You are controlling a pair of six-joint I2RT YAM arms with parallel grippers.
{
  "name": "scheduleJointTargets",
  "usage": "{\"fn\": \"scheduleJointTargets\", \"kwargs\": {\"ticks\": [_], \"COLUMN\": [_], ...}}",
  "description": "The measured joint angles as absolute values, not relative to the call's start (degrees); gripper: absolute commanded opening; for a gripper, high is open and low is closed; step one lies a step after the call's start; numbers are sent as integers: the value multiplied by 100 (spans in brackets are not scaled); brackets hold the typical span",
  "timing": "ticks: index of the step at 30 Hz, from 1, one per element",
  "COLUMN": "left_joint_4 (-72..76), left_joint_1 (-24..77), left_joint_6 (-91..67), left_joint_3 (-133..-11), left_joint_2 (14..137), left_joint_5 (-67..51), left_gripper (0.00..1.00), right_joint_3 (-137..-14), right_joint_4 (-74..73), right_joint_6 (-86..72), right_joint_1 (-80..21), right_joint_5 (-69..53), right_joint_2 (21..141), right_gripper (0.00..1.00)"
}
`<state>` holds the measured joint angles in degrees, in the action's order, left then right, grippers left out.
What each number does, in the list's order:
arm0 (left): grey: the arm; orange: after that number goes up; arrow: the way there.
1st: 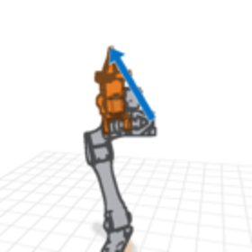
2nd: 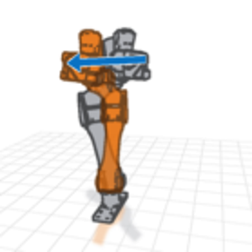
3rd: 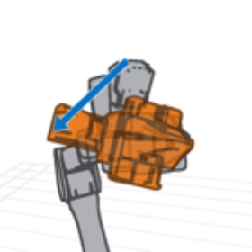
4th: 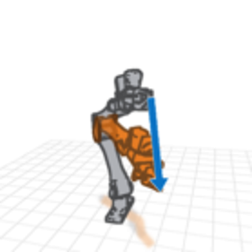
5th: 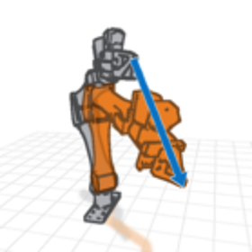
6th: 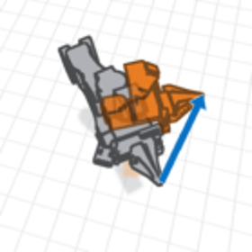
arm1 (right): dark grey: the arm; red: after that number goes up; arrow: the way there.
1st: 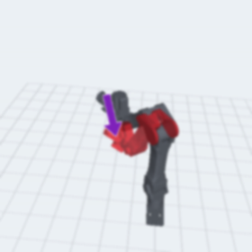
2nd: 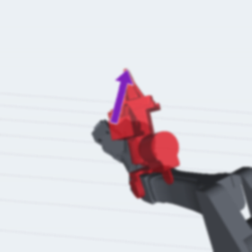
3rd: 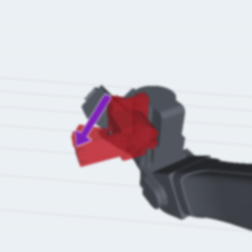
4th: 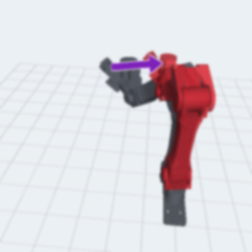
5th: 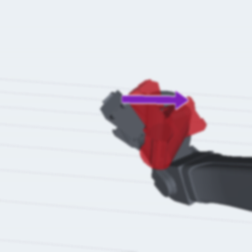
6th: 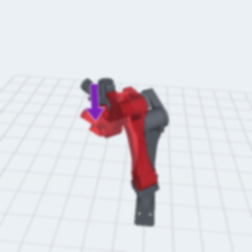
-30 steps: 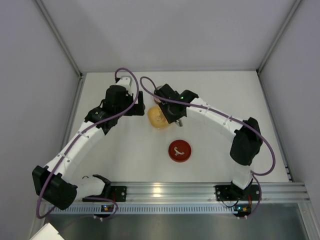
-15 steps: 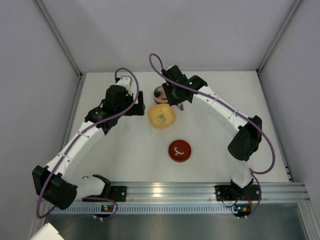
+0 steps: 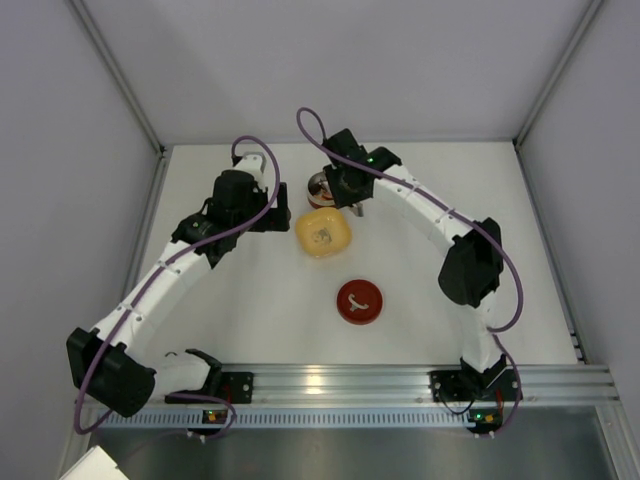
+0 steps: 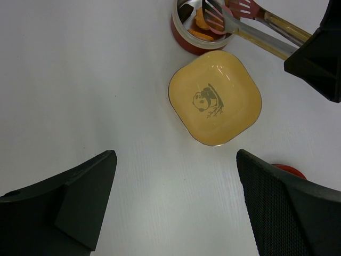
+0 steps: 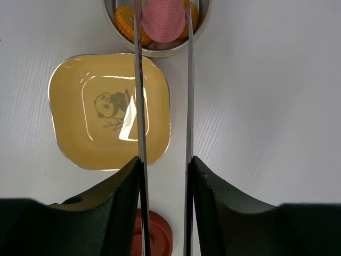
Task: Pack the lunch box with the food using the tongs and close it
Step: Place the fake food in the packing box.
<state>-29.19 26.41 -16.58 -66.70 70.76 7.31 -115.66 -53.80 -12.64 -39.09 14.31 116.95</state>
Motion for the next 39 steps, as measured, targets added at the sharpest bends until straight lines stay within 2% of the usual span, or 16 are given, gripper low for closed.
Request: {"fn": "scheduleJointTargets", "kwargs": {"ticks": [9, 17, 30, 34, 39], "left_joint_4": [-2921, -2919, -2921, -2921, -2921], "left_joint_1": [2641, 2641, 2641, 2641, 2641], "left_joint_6": [-1658, -1658, -1658, -1658, -1658], "left_joint_3": [-6670, -6670, -6670, -6670, -6670], "left_joint_2": [7078, 7078, 7076, 7076, 7076], "left_joint_5": [731, 731, 731, 731, 729], "left_gripper": [99, 99, 99, 99, 99], "right_joint_3": [-11636, -11638, -11456, -10906, -9384], "right_joint_4": [-5144, -4860, -4510, -4386, -3883], "right_joint_6": [-1264, -1304, -1356, -1450, -1717], "right_joint_1": [-3833, -3769, -3697, -3518, -2797], "right_joint_5": [1361, 1288, 1295, 1350, 1441], "right_joint_2": [11830, 11917, 11852, 11391, 10191], "right_gripper": [41, 46, 46, 47, 48]}}
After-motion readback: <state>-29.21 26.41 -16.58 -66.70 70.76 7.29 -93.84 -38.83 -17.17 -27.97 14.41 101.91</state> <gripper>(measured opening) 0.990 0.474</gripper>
